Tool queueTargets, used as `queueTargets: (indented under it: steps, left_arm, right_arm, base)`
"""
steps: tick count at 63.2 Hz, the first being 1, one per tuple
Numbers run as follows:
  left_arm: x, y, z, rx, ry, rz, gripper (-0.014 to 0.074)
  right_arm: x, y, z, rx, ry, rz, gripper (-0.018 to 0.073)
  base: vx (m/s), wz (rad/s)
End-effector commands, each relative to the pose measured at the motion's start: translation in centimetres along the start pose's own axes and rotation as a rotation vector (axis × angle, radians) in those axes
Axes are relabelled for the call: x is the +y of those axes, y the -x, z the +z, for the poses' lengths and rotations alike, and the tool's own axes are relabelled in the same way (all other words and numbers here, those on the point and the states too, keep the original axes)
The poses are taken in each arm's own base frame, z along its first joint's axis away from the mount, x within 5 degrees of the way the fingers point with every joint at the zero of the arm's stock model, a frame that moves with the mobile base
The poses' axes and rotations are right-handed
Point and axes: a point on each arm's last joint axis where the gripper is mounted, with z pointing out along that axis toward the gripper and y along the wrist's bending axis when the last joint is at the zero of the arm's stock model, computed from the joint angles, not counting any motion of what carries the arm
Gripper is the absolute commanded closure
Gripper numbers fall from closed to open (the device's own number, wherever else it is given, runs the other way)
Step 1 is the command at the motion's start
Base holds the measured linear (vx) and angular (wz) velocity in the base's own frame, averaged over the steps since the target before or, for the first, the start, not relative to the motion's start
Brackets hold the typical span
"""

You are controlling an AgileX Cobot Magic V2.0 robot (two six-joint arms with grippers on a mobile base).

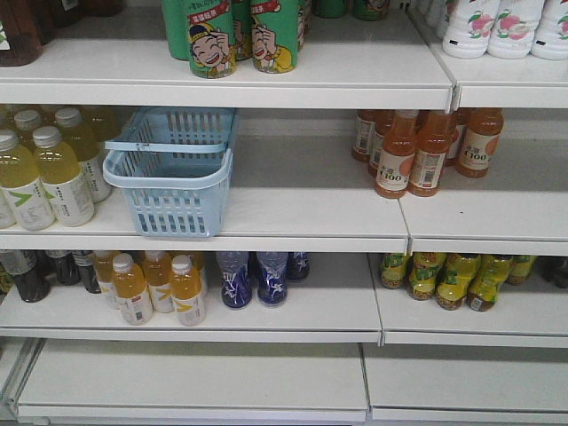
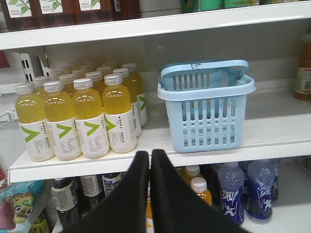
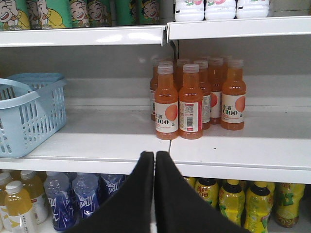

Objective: Place coke in basket with both arms

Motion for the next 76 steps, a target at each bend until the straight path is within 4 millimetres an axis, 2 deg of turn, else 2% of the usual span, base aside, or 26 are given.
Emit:
queueTargets:
  steps: [1,25,30,37,41,49,60,66,76]
  left_arm:
    - [-0.1,0.9,-0.2,-0.100,-0.008,-0.006,0.0602]
    - [-0.1,0.9,-0.2,-0.100,-0.008,-0.006,0.0602]
    - [-0.1,1.4,-0.3,-0.158,-0.013,-0.002,0.0602]
    - [-0.2,3.2,-0.7,-0.317,-0.033,-0.065,0.0602]
    - [-0.1,4.3,-0.9,-0.330,-0.042,-0.136,0.0602]
    - [0.1,7.4,-1.0,-0.224,-0.024,-0.178,0.0602]
    - [0.4,11.9,-0.1,-0.060,0.007,-0.180,0.0602]
    - [0.4,12.8,0.9,-0.016,0.015,-0.168,0.0602]
    - [0.4,12.8,2.1,-0.001,0.012,-0.162,0.0602]
  right_arm:
    - [0.0,0.4,-0.1,-0.084,0.004,-0.009,0.0569]
    - [0.0,0.4,-0.1,-0.084,0.004,-0.009,0.0569]
    - [0.0,0.4,-0.1,-0.084,0.004,-0.009,0.0569]
    - [0.0,0.4,-0.1,-0.084,0.004,-0.009,0.0569]
    - [0.0,0.4,-0.1,-0.084,0.004,-0.009,0.0569]
    - [0.0,0.4,-0.1,-0.084,0.004,-0.009,0.0569]
    - [0.0,0.4,-0.1,-0.084,0.004,-0.009,0.0569]
    - [0.0,0.4,-0.1,-0.084,0.004,-0.009,0.0569]
    - [0.0,0.4,-0.1,-0.084,0.004,-0.009,0.0569]
  base:
    - [0.00,0.00]
    - [0.00,0.00]
    - [0.00,0.00]
    - [0.00,0.00]
    - [0.00,0.00]
    - [0.00,0.00]
    - [0.00,0.00]
    - [0.00,0.00]
    - [0.00,0.00]
